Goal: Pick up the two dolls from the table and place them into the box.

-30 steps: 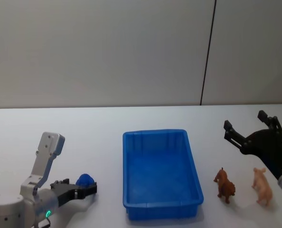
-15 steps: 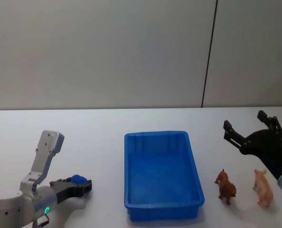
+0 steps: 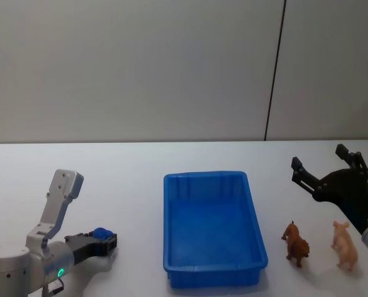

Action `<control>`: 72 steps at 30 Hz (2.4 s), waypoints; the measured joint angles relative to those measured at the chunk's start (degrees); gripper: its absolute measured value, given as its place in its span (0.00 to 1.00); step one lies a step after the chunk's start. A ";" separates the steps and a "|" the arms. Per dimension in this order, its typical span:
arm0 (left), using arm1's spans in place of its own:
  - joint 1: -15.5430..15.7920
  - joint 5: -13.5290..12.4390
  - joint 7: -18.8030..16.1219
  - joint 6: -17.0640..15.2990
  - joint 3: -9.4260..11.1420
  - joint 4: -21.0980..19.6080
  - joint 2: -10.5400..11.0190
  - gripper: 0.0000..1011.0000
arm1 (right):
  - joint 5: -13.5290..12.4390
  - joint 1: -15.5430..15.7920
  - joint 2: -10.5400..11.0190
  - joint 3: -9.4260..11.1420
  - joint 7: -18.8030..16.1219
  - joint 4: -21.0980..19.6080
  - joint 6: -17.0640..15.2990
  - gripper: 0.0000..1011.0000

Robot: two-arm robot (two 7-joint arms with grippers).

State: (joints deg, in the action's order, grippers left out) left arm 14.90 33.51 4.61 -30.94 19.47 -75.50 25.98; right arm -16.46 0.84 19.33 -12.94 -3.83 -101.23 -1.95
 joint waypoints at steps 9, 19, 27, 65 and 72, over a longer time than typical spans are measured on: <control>-0.36 -0.76 -0.46 2.58 0.01 -0.86 0.12 0.46 | 0.00 0.00 0.00 0.00 0.00 0.00 0.00 0.99; -0.62 -1.34 -0.63 6.64 -0.70 -4.08 0.75 0.40 | 0.00 0.00 0.00 0.00 0.00 0.00 0.00 0.99; 0.00 -1.66 2.10 9.36 -1.64 -7.32 1.41 0.35 | 0.00 0.00 0.00 0.00 0.00 0.00 0.00 0.99; 15.21 -9.80 36.99 6.26 1.31 4.02 -3.96 0.21 | 0.00 0.00 0.00 0.00 0.00 0.00 0.00 0.99; 20.34 -14.39 45.12 5.39 3.81 13.19 -7.07 0.31 | 0.00 0.00 0.00 0.00 0.00 0.00 0.00 0.99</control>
State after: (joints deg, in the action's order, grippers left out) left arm 35.24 19.12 49.73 -25.55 23.28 -62.32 18.91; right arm -16.46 0.84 19.33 -12.94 -3.83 -101.23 -1.95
